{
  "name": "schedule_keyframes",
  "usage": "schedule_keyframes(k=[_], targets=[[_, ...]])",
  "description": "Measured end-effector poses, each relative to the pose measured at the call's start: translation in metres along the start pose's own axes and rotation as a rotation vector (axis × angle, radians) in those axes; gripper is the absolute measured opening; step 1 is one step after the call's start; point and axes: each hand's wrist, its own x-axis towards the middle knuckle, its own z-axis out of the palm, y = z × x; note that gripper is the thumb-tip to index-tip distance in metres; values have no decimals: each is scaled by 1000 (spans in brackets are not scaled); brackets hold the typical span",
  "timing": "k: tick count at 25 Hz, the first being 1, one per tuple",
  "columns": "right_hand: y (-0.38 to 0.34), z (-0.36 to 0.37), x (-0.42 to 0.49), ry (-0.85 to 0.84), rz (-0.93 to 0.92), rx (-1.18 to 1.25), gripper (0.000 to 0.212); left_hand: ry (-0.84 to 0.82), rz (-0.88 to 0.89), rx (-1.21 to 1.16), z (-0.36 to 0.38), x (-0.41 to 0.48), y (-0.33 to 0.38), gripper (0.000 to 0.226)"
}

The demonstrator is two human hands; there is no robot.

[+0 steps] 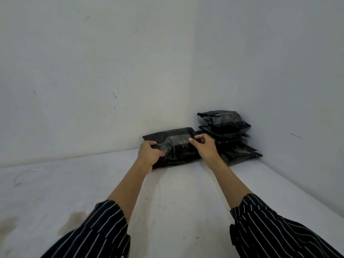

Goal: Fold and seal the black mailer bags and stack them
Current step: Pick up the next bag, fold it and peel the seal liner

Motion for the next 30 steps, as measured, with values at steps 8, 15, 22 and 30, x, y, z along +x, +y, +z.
schedule_keyframes(k=[8,15,22,30], targets=[[20,11,14,37,-153,-271,31,3,69,152,13,21,-18,65],[-3,-4,-12,32,-251,-642,34,144,194,386,-8,-1,-7,50],[-52,1,-84,-80,-396,-749,18,178,260,654,-67,-58,-3,27],[-105,68,-222,-324,-506,-709,23,278,211,902,-178,-159,-34,18]])
